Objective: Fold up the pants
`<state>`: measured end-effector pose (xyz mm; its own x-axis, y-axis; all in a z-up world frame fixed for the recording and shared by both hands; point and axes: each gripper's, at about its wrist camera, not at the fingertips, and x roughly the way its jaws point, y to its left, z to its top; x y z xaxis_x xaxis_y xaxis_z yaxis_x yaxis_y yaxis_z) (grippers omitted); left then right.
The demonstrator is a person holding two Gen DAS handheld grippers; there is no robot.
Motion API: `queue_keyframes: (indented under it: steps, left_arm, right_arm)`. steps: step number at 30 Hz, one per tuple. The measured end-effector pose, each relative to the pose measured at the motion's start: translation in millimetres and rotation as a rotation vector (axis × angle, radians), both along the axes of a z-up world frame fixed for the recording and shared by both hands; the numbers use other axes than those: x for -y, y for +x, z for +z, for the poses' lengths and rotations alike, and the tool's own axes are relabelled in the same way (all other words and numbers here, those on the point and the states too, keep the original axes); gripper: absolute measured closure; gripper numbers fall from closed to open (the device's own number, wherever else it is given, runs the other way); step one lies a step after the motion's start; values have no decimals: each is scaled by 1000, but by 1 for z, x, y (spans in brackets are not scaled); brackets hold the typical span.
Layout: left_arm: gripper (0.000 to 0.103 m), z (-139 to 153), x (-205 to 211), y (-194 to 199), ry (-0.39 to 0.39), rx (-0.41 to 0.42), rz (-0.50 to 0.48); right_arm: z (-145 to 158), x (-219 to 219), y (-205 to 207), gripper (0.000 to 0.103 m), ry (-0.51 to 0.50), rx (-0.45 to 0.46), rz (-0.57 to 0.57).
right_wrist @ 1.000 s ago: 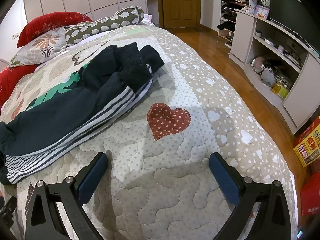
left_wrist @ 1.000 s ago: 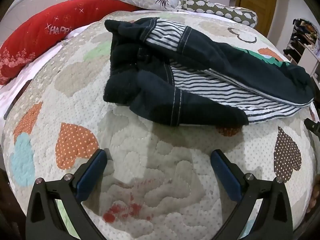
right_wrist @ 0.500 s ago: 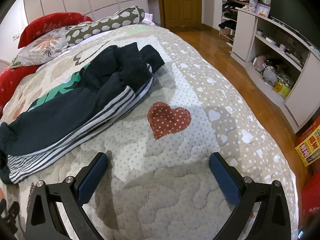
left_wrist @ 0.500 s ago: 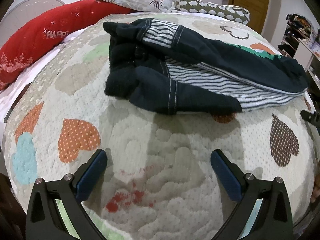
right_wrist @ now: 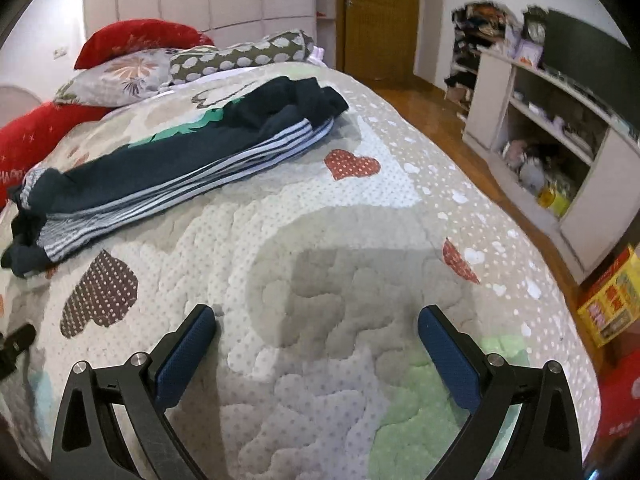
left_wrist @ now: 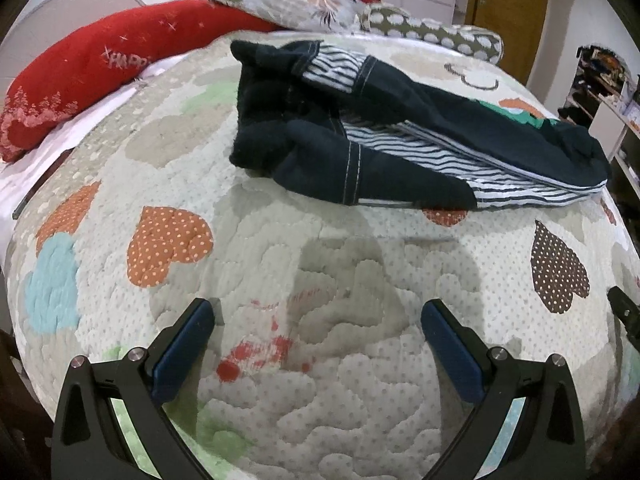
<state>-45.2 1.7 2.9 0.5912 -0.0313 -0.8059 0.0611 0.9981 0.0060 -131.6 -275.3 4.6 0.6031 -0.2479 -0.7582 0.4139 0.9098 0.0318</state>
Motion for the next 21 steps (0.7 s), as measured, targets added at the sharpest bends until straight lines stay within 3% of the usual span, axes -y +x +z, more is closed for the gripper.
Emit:
queue_keyframes:
  steps: [3,7,9,13,14,18,20,21]
  left_arm:
    - [0,-1,4,3,20,13,-2]
    - [0,0,7,15,36,-34,-27]
    - [1,6,-2,15,-24,-69,-24]
    - [39,31,-24,0,-197,-91,-45]
    - [44,40,-30,-3,-249,-85,-59]
    - [44,87,-53,11,-409,3,-57]
    - [41,95,-56,32,-461,-16,-61]
    - [41,96,-55,49,-493,-47,-61]
  right_arm:
    - [1,3,2,1,23,-41,18]
    - [0,1,6,0,7,-97,79]
    - [-1,5,9,0,25,-106,110]
    - [-1,14,8,0,72,-82,145]
    - [-2,13,8,0,65,-78,156]
    - [-2,10,12,0,37,-95,191]
    - [5,12,13,5,69,-89,194]
    - [11,13,12,14,91,-71,204]
